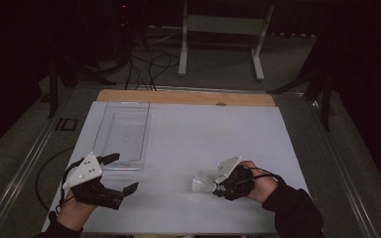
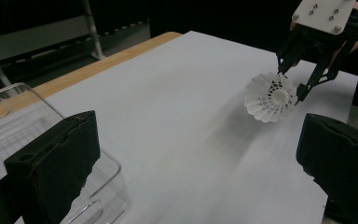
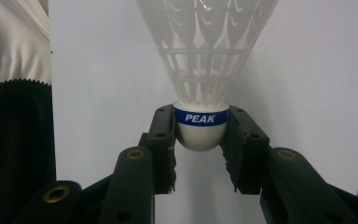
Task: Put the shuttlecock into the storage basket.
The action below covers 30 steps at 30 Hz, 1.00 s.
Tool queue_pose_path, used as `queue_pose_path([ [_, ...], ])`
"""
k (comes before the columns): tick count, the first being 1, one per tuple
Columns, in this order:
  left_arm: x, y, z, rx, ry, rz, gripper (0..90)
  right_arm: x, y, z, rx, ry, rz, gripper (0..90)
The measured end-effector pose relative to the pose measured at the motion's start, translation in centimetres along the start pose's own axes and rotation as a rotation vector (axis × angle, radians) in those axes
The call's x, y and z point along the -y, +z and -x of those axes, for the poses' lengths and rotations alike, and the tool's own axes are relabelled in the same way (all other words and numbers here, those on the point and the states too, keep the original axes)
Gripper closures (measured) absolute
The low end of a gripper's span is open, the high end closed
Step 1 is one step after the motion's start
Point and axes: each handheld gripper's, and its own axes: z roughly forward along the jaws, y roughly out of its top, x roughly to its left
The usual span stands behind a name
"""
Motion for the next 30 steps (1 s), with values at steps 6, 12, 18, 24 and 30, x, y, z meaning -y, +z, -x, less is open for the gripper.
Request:
queue_pose_path([
  [6, -1.4, 0.3, 0.0, 0.021, 0.001, -0.01, 0.1, 0.1, 0.2, -0.1, 0.001, 0.003, -0.006, 65.7],
  [12, -2.7, 0.8, 0.0, 0.041, 0.01, -0.038, 0.2, 0.0, 0.3, -0.1, -0.008, -0.003, -0.007, 65.7],
  [18, -3.9, 1.4, 0.3, 0.059, 0.034, -0.062, 0.1, -0.1, 0.3, -0.2, -0.008, -0.007, -0.009, 65.7],
  [24, -5.0, 2.2, 0.6, 0.069, 0.054, -0.097, 0.1, -0.2, 0.3, -0.3, -0.009, -0.011, -0.01, 65.8],
  [30, -5.4, 3.6, 0.6, 0.081, 0.049, -0.142, 0.1, -0.3, 0.4, -0.6, -0.01, -0.017, -0.009, 65.7],
])
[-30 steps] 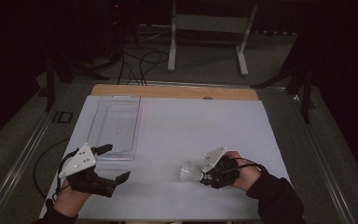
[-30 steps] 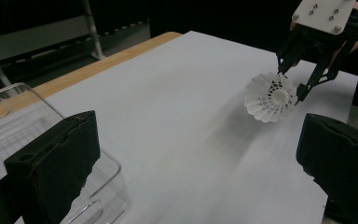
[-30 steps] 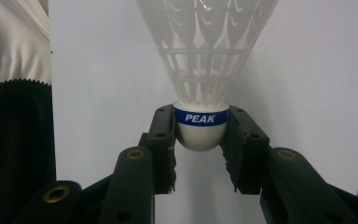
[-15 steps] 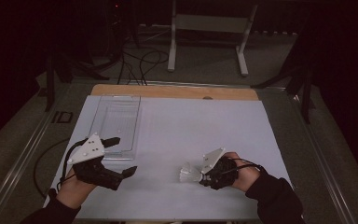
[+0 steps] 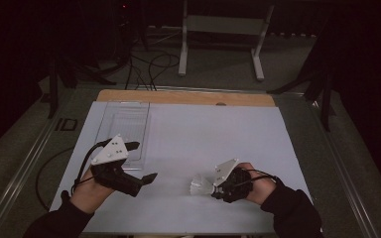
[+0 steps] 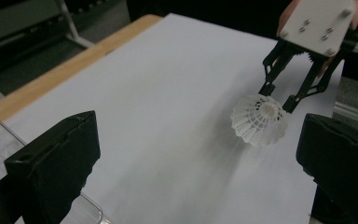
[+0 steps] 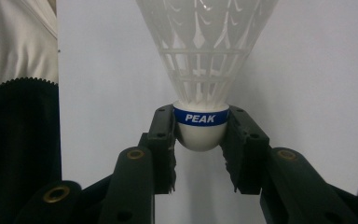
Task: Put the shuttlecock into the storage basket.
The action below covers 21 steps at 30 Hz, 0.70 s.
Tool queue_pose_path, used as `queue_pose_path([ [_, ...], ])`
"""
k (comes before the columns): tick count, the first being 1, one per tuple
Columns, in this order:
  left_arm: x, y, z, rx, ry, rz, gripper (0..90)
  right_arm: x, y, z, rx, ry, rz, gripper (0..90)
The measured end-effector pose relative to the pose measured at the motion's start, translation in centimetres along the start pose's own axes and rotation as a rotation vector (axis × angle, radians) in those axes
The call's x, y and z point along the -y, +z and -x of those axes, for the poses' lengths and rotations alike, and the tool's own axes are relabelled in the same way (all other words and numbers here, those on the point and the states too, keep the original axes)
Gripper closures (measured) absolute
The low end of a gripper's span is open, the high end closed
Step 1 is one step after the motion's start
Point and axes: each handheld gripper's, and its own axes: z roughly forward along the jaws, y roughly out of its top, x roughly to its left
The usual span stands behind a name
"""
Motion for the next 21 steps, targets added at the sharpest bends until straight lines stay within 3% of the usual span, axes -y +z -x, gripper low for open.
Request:
queue_pose_path([
  [8, -0.7, 1.1, -0.1, 0.035, -0.028, -0.035, 0.2, 0.0, 0.0, -0.1, -0.005, -0.004, -0.003, 65.7],
  [15, -1.4, 2.2, 0.1, 0.028, -0.02, -0.063, 0.1, 0.0, 0.1, -0.1, -0.009, -0.007, -0.001, 65.7],
  [21, -1.8, 3.0, 0.5, 0.044, -0.01, -0.116, 0.1, 0.0, 0.1, -0.2, -0.011, -0.009, 0.003, 65.7],
])
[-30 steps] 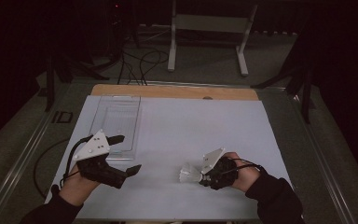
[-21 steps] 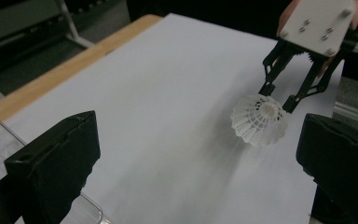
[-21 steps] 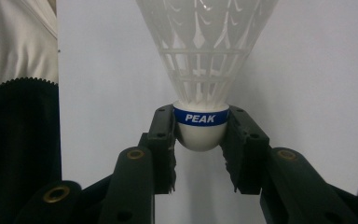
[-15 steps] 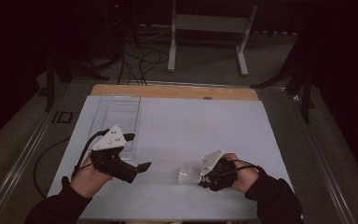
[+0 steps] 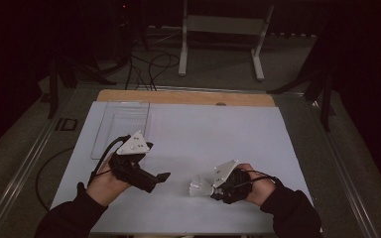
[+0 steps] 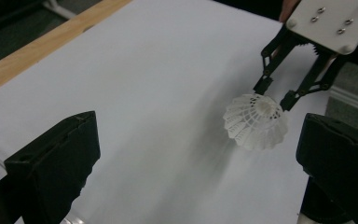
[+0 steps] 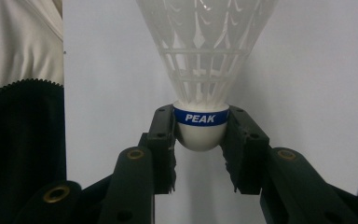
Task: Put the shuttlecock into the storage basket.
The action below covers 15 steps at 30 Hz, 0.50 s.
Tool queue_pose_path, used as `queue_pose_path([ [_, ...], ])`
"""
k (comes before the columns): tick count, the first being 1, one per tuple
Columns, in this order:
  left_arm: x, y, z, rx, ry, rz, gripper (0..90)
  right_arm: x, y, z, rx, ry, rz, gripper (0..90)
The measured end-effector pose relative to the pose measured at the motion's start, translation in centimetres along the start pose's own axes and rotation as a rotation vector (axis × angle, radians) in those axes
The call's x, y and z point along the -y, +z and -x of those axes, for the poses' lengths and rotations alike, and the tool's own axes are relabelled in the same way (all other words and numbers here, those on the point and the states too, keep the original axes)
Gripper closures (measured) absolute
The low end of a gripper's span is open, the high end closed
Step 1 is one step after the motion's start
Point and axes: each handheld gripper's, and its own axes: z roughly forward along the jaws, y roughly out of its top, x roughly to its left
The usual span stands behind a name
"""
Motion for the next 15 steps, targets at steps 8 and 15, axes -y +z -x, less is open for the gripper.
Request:
queue_pose_path([
  [8, -0.8, 1.1, 0.2, 0.025, 0.004, -0.049, 0.2, -0.1, 0.1, -0.1, 0.0, -0.007, 0.0, 65.8],
  [15, -1.0, 2.3, 0.1, 0.058, 0.001, -0.076, 0.2, -0.2, 0.1, -0.2, -0.004, -0.011, -0.002, 65.7],
])
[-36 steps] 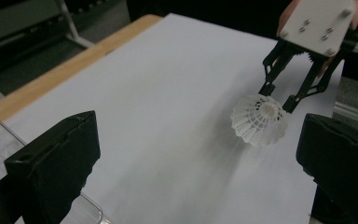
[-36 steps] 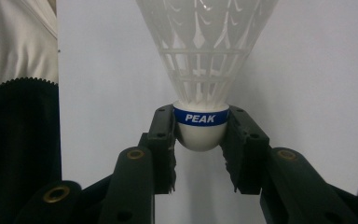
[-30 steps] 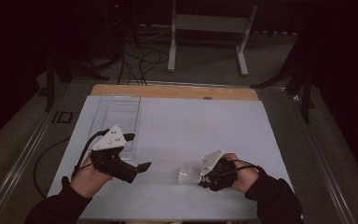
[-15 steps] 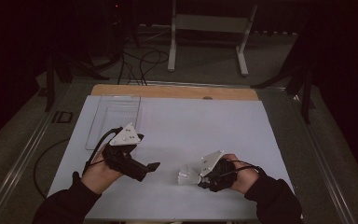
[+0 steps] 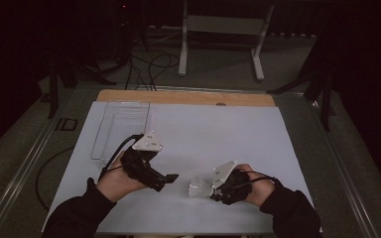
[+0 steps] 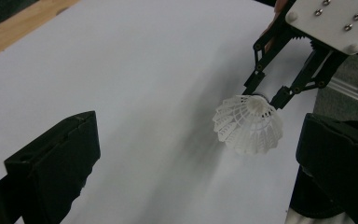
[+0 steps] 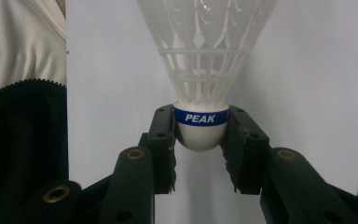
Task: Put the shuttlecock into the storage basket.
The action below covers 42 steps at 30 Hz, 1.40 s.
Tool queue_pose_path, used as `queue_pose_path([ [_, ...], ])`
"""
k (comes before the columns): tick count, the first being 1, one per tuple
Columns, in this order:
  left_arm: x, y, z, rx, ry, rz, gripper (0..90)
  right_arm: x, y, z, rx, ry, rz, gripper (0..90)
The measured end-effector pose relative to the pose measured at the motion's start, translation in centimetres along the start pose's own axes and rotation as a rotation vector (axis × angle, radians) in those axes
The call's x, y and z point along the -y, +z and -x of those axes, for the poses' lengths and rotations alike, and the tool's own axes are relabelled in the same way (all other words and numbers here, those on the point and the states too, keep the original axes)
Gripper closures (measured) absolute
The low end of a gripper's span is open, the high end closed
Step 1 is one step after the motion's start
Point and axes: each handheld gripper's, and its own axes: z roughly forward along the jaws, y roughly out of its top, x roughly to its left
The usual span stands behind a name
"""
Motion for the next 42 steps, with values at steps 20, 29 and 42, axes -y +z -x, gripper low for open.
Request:
queue_pose_path([
  [20, -0.7, 4.1, -0.3, 0.082, -0.012, -0.121, 7.5, -0.2, -0.1, 0.0, 0.002, -0.002, -0.004, 65.7],
  [29, -0.2, 6.4, 0.2, 0.164, 0.019, -0.184, 26.5, -0.3, -0.2, -0.1, 0.004, -0.009, -0.001, 65.7],
  [42, -0.4, 8.5, 0.3, 0.203, 0.019, -0.24, 29.1, -0.4, -0.1, -0.1, 0.004, -0.012, -0.001, 65.8],
])
